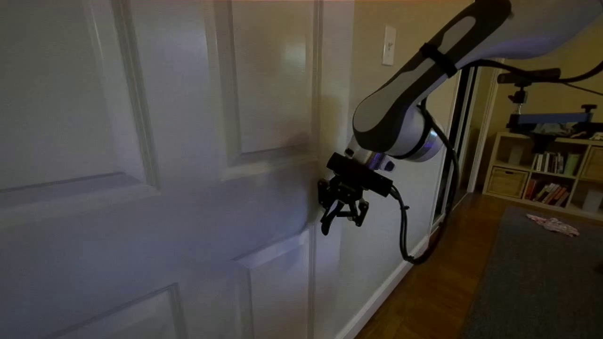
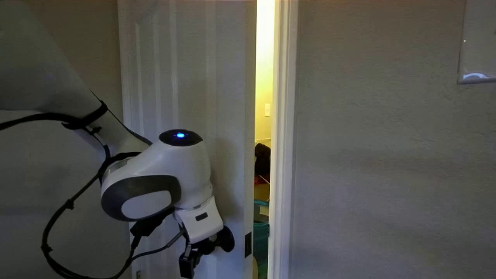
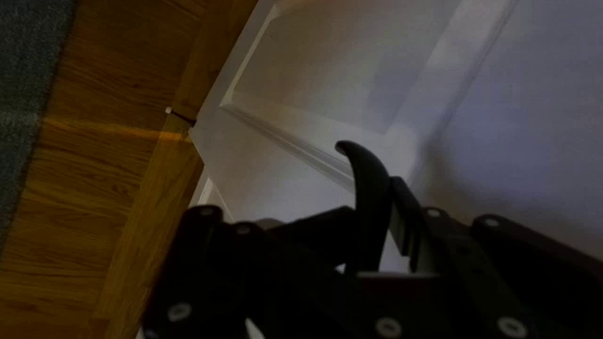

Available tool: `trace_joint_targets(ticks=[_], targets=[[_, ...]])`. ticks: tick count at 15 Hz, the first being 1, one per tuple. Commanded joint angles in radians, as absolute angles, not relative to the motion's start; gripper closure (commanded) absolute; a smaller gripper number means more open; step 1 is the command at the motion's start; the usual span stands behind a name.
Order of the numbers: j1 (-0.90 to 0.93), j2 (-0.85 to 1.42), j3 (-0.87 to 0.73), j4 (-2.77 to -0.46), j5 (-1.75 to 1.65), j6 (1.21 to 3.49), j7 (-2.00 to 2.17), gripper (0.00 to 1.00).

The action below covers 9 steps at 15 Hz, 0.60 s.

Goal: Open the door

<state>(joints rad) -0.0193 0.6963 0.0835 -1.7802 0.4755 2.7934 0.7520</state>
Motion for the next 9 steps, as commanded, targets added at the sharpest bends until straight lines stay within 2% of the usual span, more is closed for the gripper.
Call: trace_joint_targets(ticks=[1, 7, 9], targets=[[-0.075, 0.504, 0.152, -2.007, 0.513, 2.706, 0.604, 0.45], [-0.086, 0.235, 0.138, -2.210, 0.579, 2.455, 0.404, 0.05], [-0.068, 0.149, 0.106, -2.270, 0.539, 2.310, 0.386, 0.00]])
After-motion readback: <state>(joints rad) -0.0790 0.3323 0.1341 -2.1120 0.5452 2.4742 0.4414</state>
